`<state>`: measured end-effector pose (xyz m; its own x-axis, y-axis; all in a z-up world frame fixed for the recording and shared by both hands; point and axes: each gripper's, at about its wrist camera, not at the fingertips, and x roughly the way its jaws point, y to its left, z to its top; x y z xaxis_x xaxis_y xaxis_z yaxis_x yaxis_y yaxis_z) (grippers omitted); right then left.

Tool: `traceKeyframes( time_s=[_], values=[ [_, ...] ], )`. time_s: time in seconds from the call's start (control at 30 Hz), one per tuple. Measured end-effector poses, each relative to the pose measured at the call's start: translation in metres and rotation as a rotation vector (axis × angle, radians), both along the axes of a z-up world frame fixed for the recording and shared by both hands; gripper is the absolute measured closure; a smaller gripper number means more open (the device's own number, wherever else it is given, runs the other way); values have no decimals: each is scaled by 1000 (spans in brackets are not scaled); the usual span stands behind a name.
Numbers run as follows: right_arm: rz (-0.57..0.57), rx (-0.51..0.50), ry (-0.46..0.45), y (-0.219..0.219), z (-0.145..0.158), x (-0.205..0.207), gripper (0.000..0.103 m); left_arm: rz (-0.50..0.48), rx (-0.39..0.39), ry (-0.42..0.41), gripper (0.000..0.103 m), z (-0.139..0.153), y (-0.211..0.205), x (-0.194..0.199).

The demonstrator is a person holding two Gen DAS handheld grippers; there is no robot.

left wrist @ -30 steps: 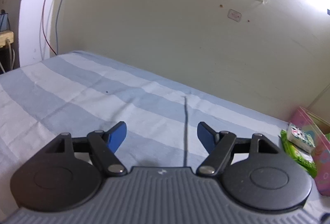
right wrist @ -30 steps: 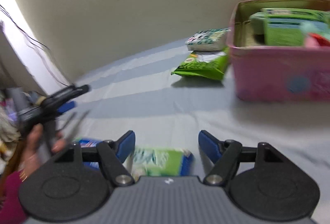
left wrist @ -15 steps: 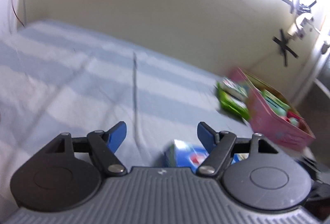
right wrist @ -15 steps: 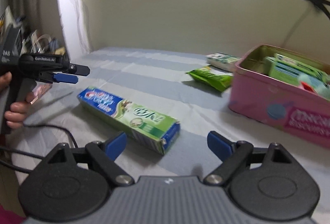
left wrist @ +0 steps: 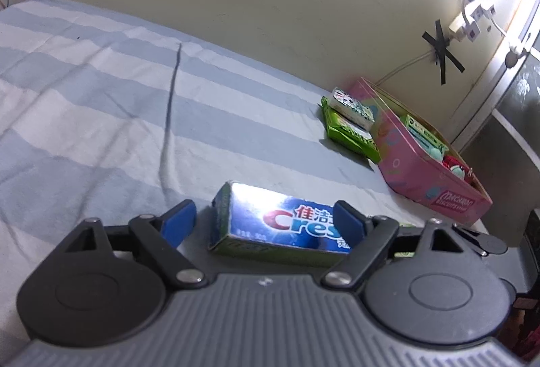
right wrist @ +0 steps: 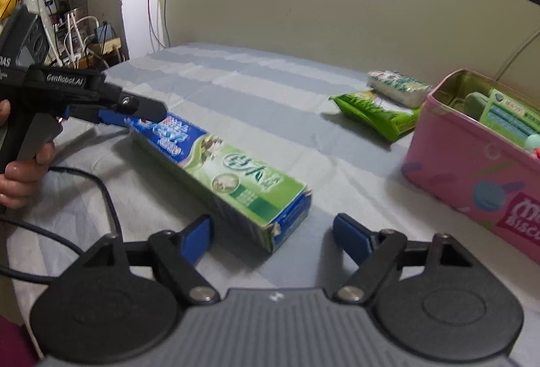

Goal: Organize objects
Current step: 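Close both grippers on the toothpaste box ends and lift it, then carry the toothpaste box over the tin, lower it in, open both grippers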

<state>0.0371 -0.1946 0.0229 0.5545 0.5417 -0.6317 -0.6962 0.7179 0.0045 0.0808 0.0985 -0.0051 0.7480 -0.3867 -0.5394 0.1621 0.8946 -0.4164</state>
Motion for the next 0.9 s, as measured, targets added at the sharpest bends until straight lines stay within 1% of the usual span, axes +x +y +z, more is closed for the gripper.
traceKeyframes(
  time_s=[0.03,0.07,0.1,0.17,0.23,0.3,0.33,0.4,0.5,0.6,0.7,0.8,0.9],
  values=[
    [10,-4,-14,2,0,-2,41,-15,13,-3,29,-1,-4,1],
    [23,3,-20,3,2,-3,40,-13,37,-9,30,0,-9,2],
    [11,-3,-24,4,3,-3,39,-6,48,-6,30,2,-13,3],
    [-15,-11,-52,0,8,-5,39,0,24,-12,31,11,-17,6],
    [-44,7,-75,-12,17,-6,39,-18,-12,-57,31,30,-23,11],
    [-83,25,-136,-30,34,-8,39,-50,-38,-111,31,52,-37,18],
    [-106,27,-173,-39,43,-8,39,-73,-46,-139,31,63,-48,23],
    [-160,25,-235,-61,58,-4,39,-123,-36,-186,31,81,-77,36],
    [-244,0,-291,-94,72,9,39,-188,-15,-234,31,94,-123,57],
    [-309,-53,-324,-124,81,25,39,-238,7,-258,31,98,-171,80],
    [-359,-103,-336,-151,86,43,38,-267,24,-265,31,96,-209,99],
    [-394,-148,-335,-169,81,61,38,-288,49,-252,30,88,-241,118],
    [-425,-171,-307,-184,68,80,33,-307,66,-214,30,76,-266,136]
  ],
)
